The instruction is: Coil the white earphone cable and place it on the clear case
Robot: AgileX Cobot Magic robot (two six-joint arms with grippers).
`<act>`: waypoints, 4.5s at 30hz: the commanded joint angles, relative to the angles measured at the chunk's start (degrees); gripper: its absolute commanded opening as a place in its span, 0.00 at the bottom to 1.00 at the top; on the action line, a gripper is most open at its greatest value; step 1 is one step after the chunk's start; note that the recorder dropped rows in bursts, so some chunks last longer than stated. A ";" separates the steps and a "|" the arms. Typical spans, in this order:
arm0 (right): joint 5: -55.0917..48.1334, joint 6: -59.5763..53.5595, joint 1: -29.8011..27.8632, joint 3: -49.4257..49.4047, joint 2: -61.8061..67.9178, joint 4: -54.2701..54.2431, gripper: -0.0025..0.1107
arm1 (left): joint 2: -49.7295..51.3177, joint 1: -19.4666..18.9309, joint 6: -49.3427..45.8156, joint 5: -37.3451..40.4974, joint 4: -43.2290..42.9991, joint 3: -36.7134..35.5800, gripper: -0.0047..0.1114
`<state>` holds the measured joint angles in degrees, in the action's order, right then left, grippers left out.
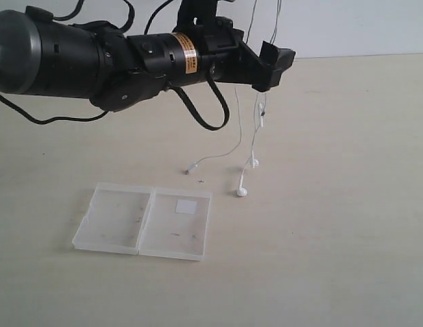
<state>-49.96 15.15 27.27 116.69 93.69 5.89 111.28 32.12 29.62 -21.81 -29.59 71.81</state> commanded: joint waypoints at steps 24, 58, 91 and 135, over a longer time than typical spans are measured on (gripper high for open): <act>-2.68 -0.41 1.63 0.23 -5.41 3.68 0.02 | -11.56 0.17 17.71 -2.38 -15.58 -8.73 0.77; -5.80 9.31 14.65 0.23 -6.01 19.31 0.02 | -22.33 0.17 17.57 -8.16 -17.92 -17.11 0.77; 5.73 8.68 15.45 -18.77 -21.32 19.32 0.02 | -25.63 5.30 19.60 -6.87 -25.00 -17.11 0.77; 3.89 9.03 15.45 -18.77 -21.32 15.76 0.02 | -11.19 5.04 6.55 -6.76 -13.10 -10.86 0.40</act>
<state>-45.73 24.35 42.54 98.25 72.80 21.06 100.06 37.14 36.42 -28.52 -41.78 60.43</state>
